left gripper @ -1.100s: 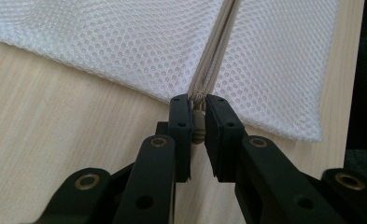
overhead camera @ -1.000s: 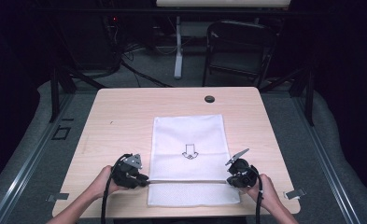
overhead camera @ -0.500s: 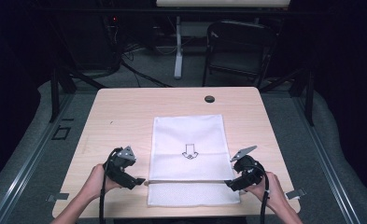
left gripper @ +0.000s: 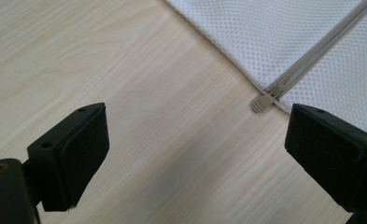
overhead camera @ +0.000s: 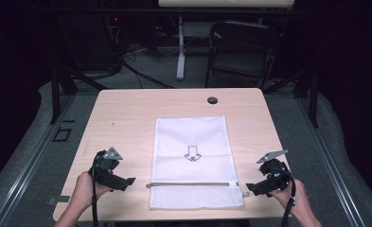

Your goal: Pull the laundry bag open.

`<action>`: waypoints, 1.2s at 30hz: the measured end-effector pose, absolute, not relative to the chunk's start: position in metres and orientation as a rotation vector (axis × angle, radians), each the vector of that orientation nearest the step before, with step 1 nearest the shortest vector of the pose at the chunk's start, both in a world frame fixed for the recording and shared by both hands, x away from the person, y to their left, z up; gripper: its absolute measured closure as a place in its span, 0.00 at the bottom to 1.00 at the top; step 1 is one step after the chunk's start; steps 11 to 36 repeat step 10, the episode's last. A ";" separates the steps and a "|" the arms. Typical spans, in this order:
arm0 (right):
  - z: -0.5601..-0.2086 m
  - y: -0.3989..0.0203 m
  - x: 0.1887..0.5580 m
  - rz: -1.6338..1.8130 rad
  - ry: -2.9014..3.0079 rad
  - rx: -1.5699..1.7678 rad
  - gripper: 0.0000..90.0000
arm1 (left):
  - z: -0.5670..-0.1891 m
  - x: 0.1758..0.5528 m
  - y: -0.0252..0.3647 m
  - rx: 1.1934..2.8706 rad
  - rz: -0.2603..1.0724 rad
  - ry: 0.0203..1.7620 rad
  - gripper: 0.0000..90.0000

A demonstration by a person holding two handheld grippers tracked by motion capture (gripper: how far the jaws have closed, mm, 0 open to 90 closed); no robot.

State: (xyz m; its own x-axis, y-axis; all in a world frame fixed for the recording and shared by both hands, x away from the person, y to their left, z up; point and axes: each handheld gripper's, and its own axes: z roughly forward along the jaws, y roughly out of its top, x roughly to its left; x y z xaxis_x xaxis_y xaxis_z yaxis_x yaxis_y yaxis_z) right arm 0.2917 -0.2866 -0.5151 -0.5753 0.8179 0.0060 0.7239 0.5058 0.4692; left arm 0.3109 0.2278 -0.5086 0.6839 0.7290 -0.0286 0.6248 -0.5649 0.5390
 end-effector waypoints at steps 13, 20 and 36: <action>-0.525 -0.294 0.297 0.618 2.558 1.342 0.00 | -0.519 0.313 0.237 2.419 0.280 1.103 0.03; -0.525 -0.294 0.297 0.618 2.558 1.342 0.00 | -0.519 0.313 0.237 2.419 0.280 1.103 0.03; -0.525 -0.294 0.297 0.618 2.558 1.342 0.00 | -0.519 0.313 0.237 2.419 0.280 1.103 0.03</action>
